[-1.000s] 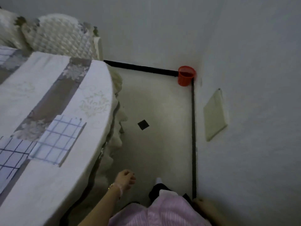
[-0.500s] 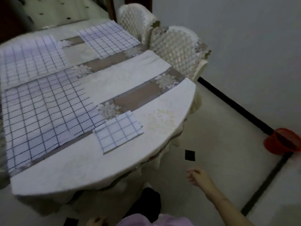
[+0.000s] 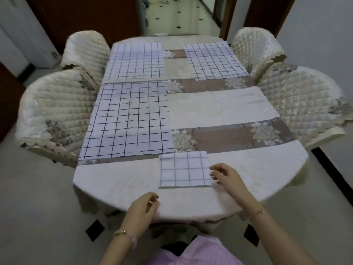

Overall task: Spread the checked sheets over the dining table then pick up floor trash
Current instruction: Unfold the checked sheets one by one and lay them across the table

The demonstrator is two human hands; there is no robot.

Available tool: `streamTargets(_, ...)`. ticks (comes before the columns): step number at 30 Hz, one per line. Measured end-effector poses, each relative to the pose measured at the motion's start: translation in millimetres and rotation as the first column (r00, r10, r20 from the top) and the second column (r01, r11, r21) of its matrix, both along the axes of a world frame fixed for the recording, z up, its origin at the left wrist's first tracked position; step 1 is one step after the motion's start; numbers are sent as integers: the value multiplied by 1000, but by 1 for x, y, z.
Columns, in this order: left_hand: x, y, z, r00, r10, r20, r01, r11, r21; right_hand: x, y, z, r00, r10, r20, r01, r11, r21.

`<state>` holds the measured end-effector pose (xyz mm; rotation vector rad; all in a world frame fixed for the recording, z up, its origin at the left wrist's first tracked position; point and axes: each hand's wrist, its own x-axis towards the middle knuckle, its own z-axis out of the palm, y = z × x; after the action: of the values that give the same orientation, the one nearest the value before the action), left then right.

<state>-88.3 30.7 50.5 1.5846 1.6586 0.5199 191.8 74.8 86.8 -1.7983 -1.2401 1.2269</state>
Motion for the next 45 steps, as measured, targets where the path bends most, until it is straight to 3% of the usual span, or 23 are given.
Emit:
streamTargets(3, -2, 14, -14, 956, 24, -294, 51, 969, 243, -1, 30, -5, 990, 54, 129, -59, 997, 43)
streamTargets(6, -9, 19, -30, 912, -2, -411, 86, 979, 186, -3, 58, -7, 944, 136, 300, -150, 988, 23)
streamTargets(13, 1, 9, -38, 878, 35, -477, 42, 988, 148, -3, 106, -33, 763, 373, 527, -399, 914, -70)
streamTargets(19, 7, 10, -38, 905, 119, -409, -46, 982, 183, 2, 99, -39, 805, 354, 476, -360, 929, -82)
streamTargets(22, 7, 12, -46, 898, 157, -412, -64, 971, 232, 12, 93, -36, 875, 309, 372, -316, 948, -44)
streamTargets(25, 9, 13, -50, 893, 173, -416, -71, 966, 249, 26, 82, -23, 977, 195, 88, -190, 980, -53)
streamTargets(27, 13, 17, -45, 888, 185, -421, -91, 968, 232, 34, 74, -13, 992, 70, -102, -79, 993, -83)
streamTargets(30, 25, 27, -28, 915, 153, -375, -46, 959, 279, 41, 67, 3, 957, -86, -277, 49, 989, -138)
streamTargets(33, 59, 37, 4, 978, -7, -210, 97, 902, 420, 43, 63, 13, 921, -138, -363, 83, 983, -162)
streamTargets(36, 101, 44, 30, 953, -205, -222, 293, 810, 508, 41, 62, 18, 908, -152, -391, 92, 982, -168)
streamTargets(39, 123, 51, 38, 939, -272, -211, 344, 772, 535, 40, 63, 20, 883, -168, -439, 99, 979, -176)
streamTargets(42, 130, 55, 44, 973, -226, -48, 217, 821, 528, 38, 60, 26, 847, -178, -501, 90, 977, -195)
streamTargets(45, 135, 57, 59, 972, -65, 227, -17, 941, 338, 34, 53, 36, 735, -140, -664, 12, 981, -194)
